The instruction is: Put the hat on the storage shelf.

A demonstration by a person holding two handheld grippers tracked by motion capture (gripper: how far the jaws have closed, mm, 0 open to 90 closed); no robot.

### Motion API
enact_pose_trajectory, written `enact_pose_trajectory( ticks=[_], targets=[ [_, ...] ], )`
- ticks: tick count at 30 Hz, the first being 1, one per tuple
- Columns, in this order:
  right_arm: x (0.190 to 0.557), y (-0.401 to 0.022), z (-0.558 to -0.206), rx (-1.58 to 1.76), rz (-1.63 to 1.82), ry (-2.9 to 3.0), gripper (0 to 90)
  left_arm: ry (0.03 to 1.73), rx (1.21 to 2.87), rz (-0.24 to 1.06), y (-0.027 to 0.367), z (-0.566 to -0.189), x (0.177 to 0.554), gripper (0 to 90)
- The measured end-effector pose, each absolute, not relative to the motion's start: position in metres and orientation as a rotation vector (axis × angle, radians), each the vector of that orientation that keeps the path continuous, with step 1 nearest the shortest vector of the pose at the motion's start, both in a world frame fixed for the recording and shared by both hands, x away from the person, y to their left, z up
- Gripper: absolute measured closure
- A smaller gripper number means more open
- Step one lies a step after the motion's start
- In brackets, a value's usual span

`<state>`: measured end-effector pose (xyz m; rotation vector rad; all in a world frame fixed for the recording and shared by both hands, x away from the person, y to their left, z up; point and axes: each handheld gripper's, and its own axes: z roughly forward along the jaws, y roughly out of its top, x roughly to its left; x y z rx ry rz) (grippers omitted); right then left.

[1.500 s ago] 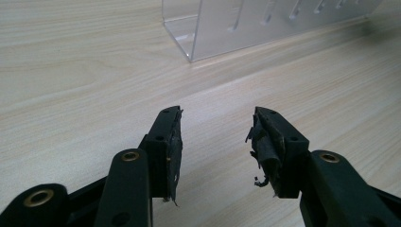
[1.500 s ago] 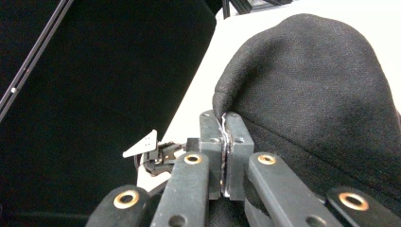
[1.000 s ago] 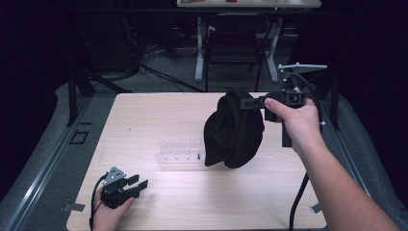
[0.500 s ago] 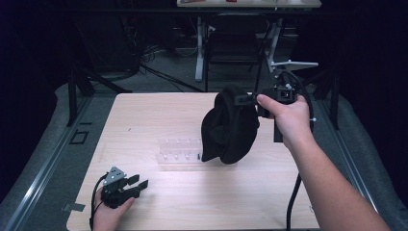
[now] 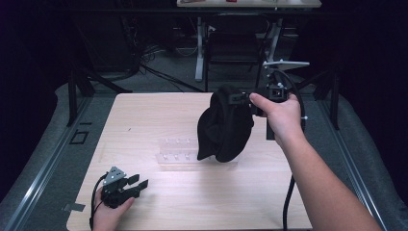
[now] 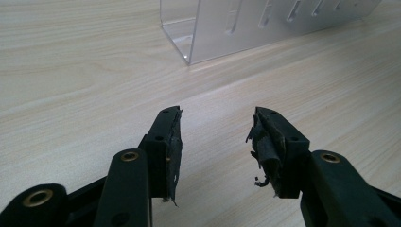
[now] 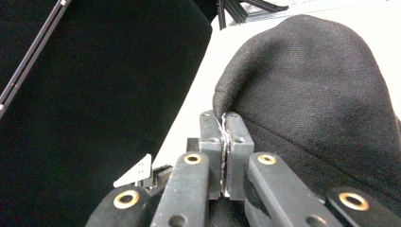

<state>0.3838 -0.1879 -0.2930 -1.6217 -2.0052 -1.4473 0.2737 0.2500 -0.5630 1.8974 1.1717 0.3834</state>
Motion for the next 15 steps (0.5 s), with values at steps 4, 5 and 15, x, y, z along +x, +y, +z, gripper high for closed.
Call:
enact_pose_trajectory(
  ticks=[4,5,15],
  targets=[
    [0.3855,-0.1854,-0.2955,-1.621,-1.435,-2.013,88.4,1.172,1.898,0.384,0.2496,-0.5628,0.2736,52.9],
    [0.3858,-0.1849,-0.2962,-1.621,-1.436,-2.011,88.4,1.171,1.899,0.384,0.2496,-0.5629,0.2736,52.9],
    [0.3881,-0.1839,-0.302,-1.632,-1.431,-2.002,88.4,1.161,1.898,0.384,0.2475,-0.561,0.2736,52.9]
  ],
)
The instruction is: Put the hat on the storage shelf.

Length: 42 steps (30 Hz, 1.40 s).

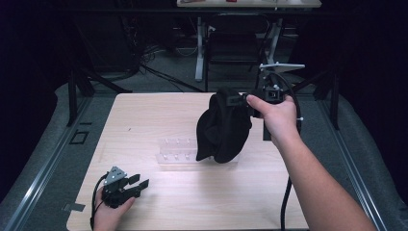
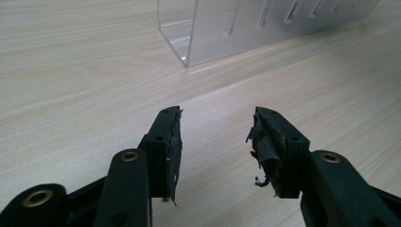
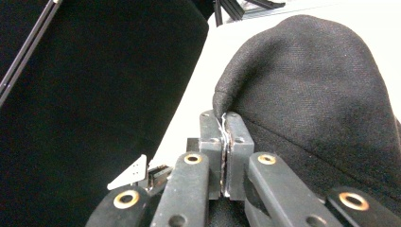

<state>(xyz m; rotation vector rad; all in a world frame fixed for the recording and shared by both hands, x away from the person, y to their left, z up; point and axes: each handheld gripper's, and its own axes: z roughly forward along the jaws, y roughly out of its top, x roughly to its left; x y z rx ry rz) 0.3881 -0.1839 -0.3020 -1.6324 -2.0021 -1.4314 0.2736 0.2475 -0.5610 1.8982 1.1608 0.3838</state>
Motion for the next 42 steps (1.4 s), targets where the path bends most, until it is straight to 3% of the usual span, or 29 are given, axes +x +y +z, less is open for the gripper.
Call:
enact_pose_trajectory(
  ticks=[31,42],
  targets=[
    [0.393,-0.154,-0.307,-1.539,-1.46,-1.992,88.3,1.007,1.856,0.417,0.206,-0.52,0.284,54.8],
    [0.393,-0.151,-0.308,-1.53,-1.466,-1.986,88.2,0.895,1.882,0.431,0.172,-0.498,0.292,57.8]
  ],
)
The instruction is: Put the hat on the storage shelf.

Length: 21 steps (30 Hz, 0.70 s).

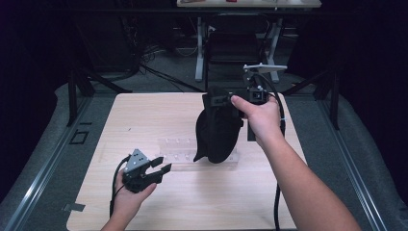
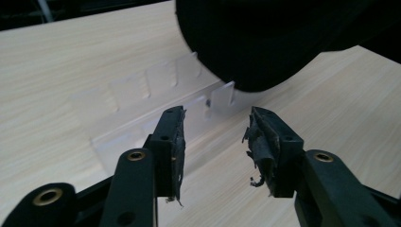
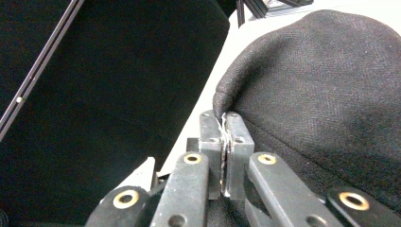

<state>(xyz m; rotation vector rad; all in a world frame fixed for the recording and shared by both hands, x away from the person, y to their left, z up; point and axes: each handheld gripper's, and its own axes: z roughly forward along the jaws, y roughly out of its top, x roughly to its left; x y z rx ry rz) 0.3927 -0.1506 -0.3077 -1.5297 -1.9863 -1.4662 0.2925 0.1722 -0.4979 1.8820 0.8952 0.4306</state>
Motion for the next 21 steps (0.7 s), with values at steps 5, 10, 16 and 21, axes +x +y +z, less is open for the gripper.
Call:
enact_pose_trajectory(
  ticks=[5,10,16,21],
  targets=[
    [0.393,-0.149,-0.308,-1.519,-1.463,-1.987,88.2,0.829,1.909,0.443,0.152,-0.487,0.295,59.1],
    [0.394,-0.149,-0.308,-1.516,-1.467,-1.983,88.2,0.808,1.904,0.436,0.14,-0.482,0.297,59.1],
    [0.394,-0.149,-0.308,-1.514,-1.467,-1.985,88.2,0.789,1.904,0.428,0.129,-0.479,0.298,58.9],
    [0.394,-0.149,-0.309,-1.512,-1.467,-1.985,88.2,0.755,1.913,0.425,0.119,-0.477,0.297,61.0]
  ],
)
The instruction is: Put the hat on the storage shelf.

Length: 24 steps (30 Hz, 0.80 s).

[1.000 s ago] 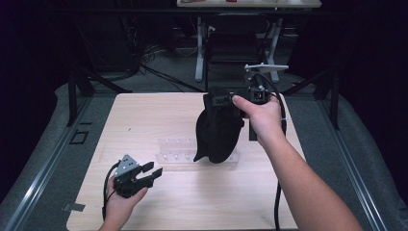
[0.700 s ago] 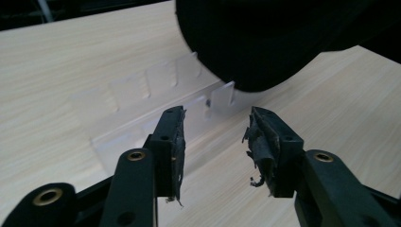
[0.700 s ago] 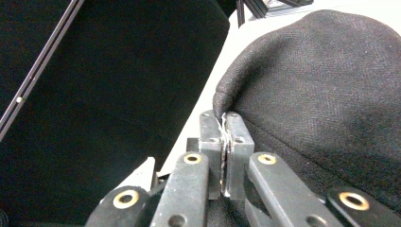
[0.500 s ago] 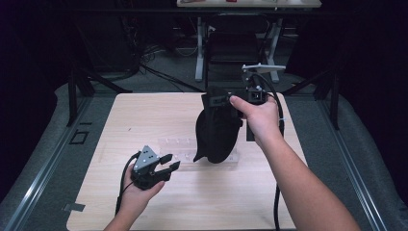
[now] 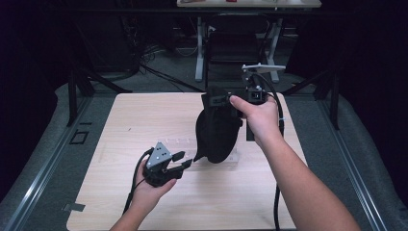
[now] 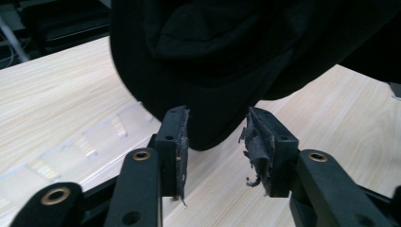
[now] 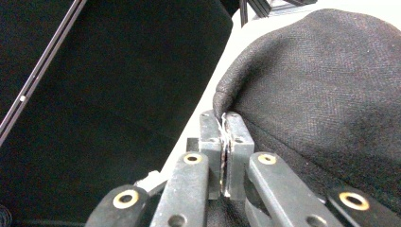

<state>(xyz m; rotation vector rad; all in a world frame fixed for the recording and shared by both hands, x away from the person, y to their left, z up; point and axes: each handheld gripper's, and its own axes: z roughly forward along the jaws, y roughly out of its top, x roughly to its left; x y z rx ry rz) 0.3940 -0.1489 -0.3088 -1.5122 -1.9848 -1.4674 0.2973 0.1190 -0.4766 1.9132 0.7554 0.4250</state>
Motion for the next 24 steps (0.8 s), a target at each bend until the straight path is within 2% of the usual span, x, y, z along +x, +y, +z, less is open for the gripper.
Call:
enact_pose_trajectory(
  ticks=[14,24],
  targets=[
    [0.395,-0.146,-0.31,-1.51,-1.476,-1.982,88.2,0.721,1.958,0.409,0.094,-0.478,0.301,64.9],
    [0.395,-0.146,-0.31,-1.503,-1.475,-1.983,88.2,0.727,1.984,0.469,0.084,-0.479,0.303,72.9]
  ],
)
